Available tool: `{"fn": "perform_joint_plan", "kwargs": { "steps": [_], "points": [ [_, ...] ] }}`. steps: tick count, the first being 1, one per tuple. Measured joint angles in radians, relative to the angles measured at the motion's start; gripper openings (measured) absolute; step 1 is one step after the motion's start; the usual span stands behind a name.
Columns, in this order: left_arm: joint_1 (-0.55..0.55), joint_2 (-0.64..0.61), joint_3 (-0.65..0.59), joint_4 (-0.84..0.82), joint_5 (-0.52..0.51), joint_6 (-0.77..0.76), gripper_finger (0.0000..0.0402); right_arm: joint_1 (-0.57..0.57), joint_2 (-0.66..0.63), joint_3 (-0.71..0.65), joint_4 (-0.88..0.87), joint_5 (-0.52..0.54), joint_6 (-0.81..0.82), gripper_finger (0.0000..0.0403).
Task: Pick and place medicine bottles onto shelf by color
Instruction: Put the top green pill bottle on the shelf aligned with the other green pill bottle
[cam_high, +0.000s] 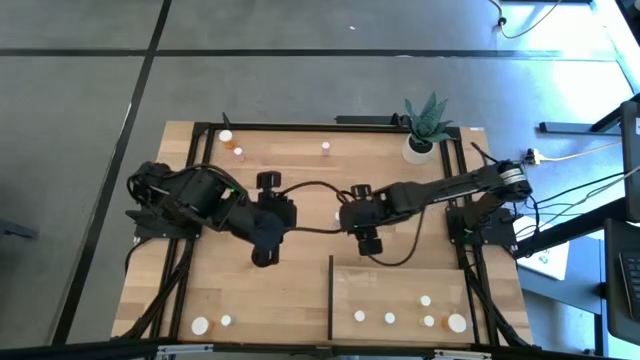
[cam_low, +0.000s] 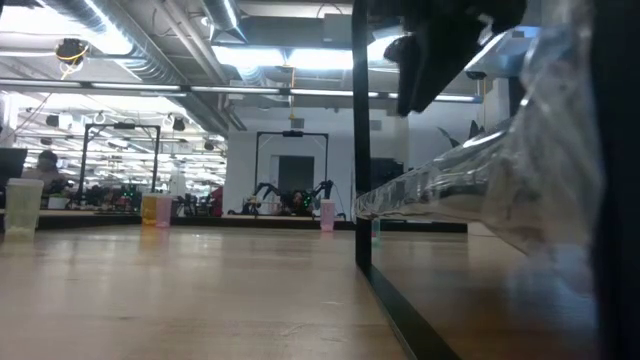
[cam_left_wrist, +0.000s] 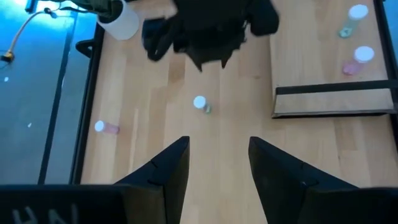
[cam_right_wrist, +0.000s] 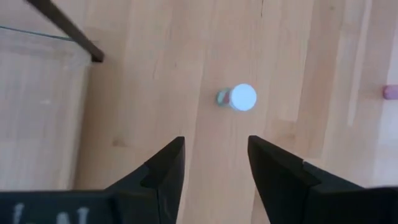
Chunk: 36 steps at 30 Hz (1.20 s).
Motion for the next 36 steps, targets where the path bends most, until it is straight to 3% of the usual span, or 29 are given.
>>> {"fn": "perform_joint_plan", "kwargs": {
  "steps": [9,15,32,36],
  "points": [
    [-0.005,0.0,0.0,0.0,-0.001,0.018,0.0158,-0.074,0.079,0.0,0.08,-0.019,0.004,0.023],
    [-0.005,0.0,0.0,0.0,-0.001,0.026,0.0158,-0.135,0.119,0.001,0.124,-0.144,0.004,0.0231],
    [-0.002,0.0,0.0,0.0,0.001,0.026,0.0158,-0.221,0.193,0.001,0.156,-0.16,0.001,0.0232],
    [-0.002,0.0,0.0,0.001,0.001,0.026,0.0158,-0.226,0.197,0.001,0.166,-0.221,-0.002,0.0232]
  ]
}}
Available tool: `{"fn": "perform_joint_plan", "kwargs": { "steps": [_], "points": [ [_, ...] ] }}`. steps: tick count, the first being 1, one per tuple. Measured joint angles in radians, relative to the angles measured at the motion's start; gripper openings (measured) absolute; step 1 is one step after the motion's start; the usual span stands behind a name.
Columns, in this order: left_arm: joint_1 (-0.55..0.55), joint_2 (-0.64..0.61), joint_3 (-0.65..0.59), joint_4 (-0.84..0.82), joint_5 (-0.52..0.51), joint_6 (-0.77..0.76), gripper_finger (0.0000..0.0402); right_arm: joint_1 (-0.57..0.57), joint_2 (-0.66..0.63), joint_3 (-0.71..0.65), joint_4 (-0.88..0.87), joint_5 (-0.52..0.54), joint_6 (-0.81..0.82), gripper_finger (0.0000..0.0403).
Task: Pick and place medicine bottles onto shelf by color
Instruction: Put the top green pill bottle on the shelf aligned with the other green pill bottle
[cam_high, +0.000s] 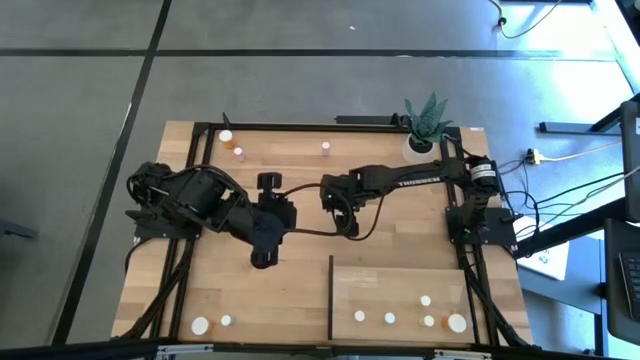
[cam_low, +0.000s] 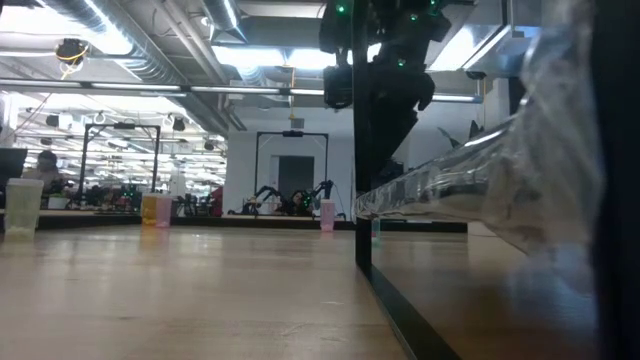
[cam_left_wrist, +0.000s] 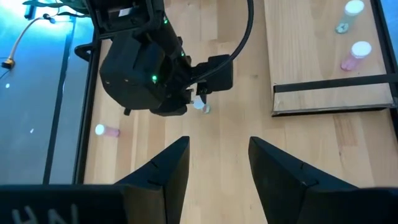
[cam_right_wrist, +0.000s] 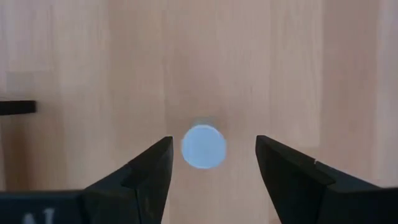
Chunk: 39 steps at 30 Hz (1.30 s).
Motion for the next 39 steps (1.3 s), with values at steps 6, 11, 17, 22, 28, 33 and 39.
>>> {"fn": "perform_joint_plan", "kwargs": {
  "steps": [6,11,17,22,28,33,39],
  "points": [
    [0.0,0.0,0.0,0.0,0.0,0.0,0.0158,-0.001,0.001,0.0,0.0,-0.008,-0.002,0.0232],
    [0.0,0.0,0.0,0.0,0.0,0.0,0.0158,-0.002,0.006,0.0,0.003,-0.007,-0.001,0.0232],
    [0.0,0.0,0.0,0.0,0.0,-0.001,0.0158,-0.004,0.049,0.0,0.005,-0.007,-0.022,0.0232],
    [0.0,0.0,0.0,0.0,0.0,0.0,0.0158,-0.004,0.069,0.0,0.005,-0.007,-0.037,0.0232],
    [0.0,0.0,0.0,0.0,0.0,0.0,0.0158,-0.004,0.068,0.0,0.011,-0.007,-0.077,0.0216],
    [0.0,0.0,0.0,0.0,0.0,0.0,0.0158,-0.004,0.073,0.0,0.025,-0.005,-0.077,0.0181],
    [0.0,0.0,0.0,0.0,0.0,0.0,0.0158,-0.004,0.073,0.0,0.028,-0.005,-0.075,0.0143]
  ]
}}
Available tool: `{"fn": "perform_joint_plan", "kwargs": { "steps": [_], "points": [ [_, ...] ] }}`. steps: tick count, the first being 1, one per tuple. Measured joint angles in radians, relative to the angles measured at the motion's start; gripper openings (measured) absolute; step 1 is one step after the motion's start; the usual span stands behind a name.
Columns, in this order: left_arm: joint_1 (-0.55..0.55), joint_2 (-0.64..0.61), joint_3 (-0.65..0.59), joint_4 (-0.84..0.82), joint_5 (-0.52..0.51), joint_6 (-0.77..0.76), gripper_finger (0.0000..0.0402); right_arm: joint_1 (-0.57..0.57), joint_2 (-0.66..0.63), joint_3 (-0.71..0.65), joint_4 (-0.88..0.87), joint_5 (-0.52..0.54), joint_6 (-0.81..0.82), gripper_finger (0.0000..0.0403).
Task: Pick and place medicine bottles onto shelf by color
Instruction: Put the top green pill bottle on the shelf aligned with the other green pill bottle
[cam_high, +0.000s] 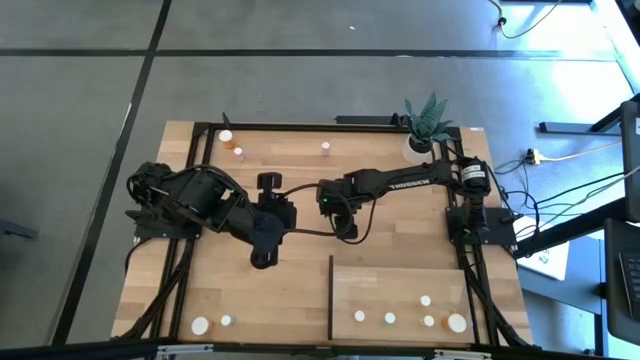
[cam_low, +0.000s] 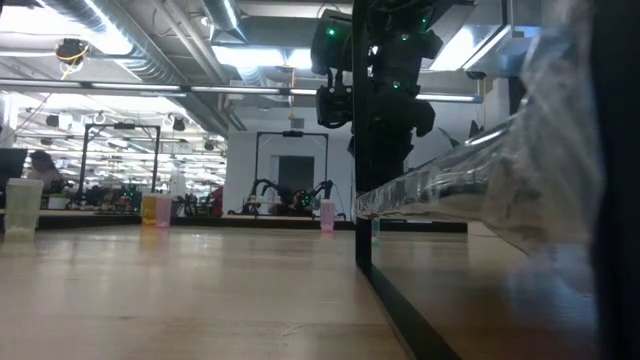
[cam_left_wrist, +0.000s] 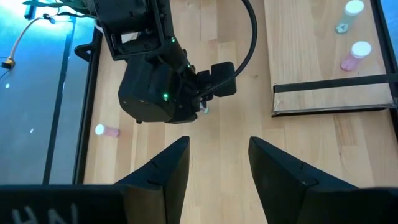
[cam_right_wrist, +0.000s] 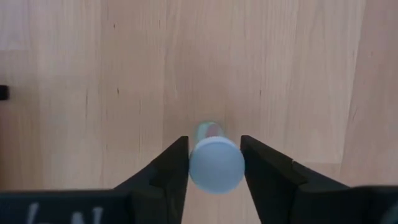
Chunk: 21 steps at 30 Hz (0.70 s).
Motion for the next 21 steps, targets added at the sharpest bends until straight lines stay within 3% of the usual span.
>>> {"fn": "perform_joint_plan", "kwargs": {
  "steps": [6,21],
  "points": [
    [0.0,0.0,0.0,0.0,0.0,0.0,0.0158,0.0,0.0,0.0,0.0,0.0,0.001,0.0124],
    [0.0,0.0,0.0,0.0,0.0,0.0,0.0158,0.003,0.0,0.0,0.005,0.024,0.038,0.0132]
  ]
}}
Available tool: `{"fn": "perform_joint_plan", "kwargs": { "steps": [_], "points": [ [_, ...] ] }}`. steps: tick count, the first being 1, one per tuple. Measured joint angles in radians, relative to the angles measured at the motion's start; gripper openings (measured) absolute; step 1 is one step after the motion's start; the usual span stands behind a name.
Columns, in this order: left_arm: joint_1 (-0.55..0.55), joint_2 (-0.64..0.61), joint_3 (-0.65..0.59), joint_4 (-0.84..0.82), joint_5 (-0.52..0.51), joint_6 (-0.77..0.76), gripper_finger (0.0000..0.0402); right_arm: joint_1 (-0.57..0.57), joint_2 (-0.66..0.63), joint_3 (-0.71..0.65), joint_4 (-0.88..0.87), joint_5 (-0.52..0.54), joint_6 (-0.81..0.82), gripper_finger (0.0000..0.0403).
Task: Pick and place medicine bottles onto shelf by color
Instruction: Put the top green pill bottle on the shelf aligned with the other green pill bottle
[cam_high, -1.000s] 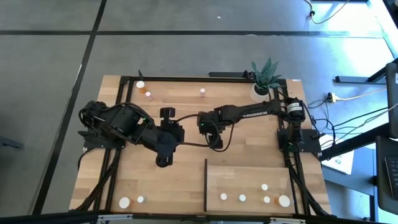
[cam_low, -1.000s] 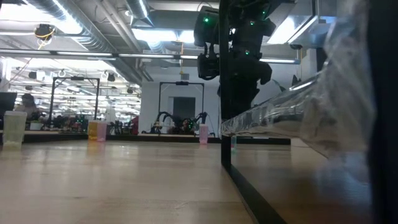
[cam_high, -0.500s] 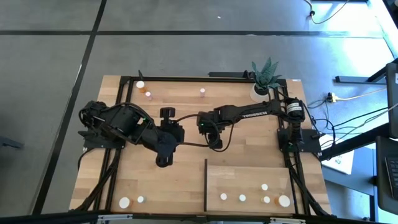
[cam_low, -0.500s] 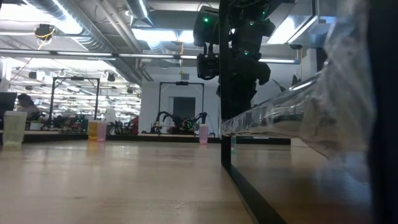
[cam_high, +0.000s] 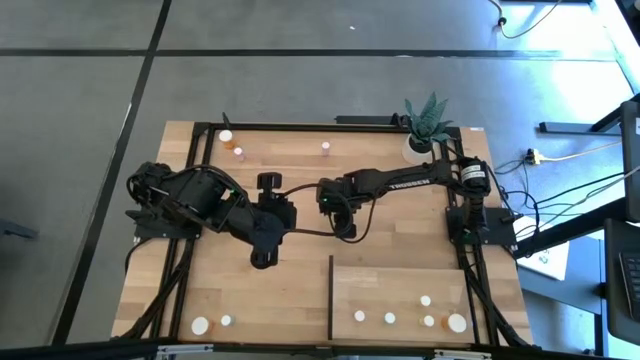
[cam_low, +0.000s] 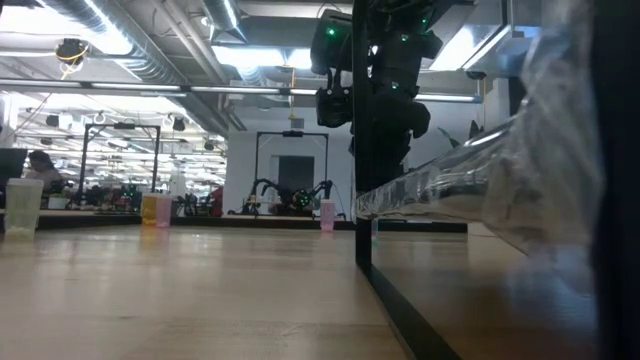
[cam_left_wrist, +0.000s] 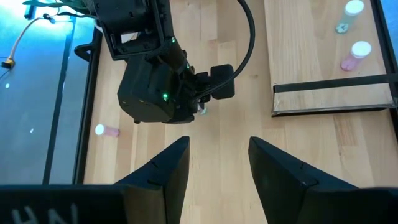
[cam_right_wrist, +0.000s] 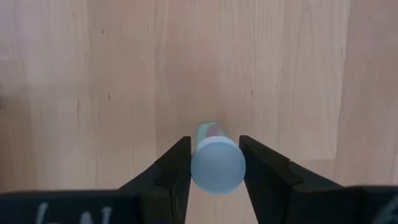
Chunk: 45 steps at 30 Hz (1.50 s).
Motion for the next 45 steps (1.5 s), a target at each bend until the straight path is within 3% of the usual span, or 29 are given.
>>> {"fn": "perform_joint_plan", "kwargs": {
  "steps": [13,21,32,45],
  "points": [
    [0.0,0.0,0.0,0.0,0.0,-0.006,0.0158,0.064,-0.095,0.0,-0.086,0.004,0.008,0.0128],
    [0.0,0.001,0.0,0.0,0.0,-0.01,0.0158,0.195,-0.228,0.001,-0.232,0.114,0.102,0.0128],
    [0.001,0.001,0.0,0.0,0.0,-0.01,0.0158,0.434,-0.377,0.001,-0.363,0.115,0.455,0.0128],
    [0.001,0.001,0.0,0.0,-0.001,-0.006,0.0158,0.7,-0.338,0.001,-0.336,0.118,0.833,0.0129]
  ]
}}
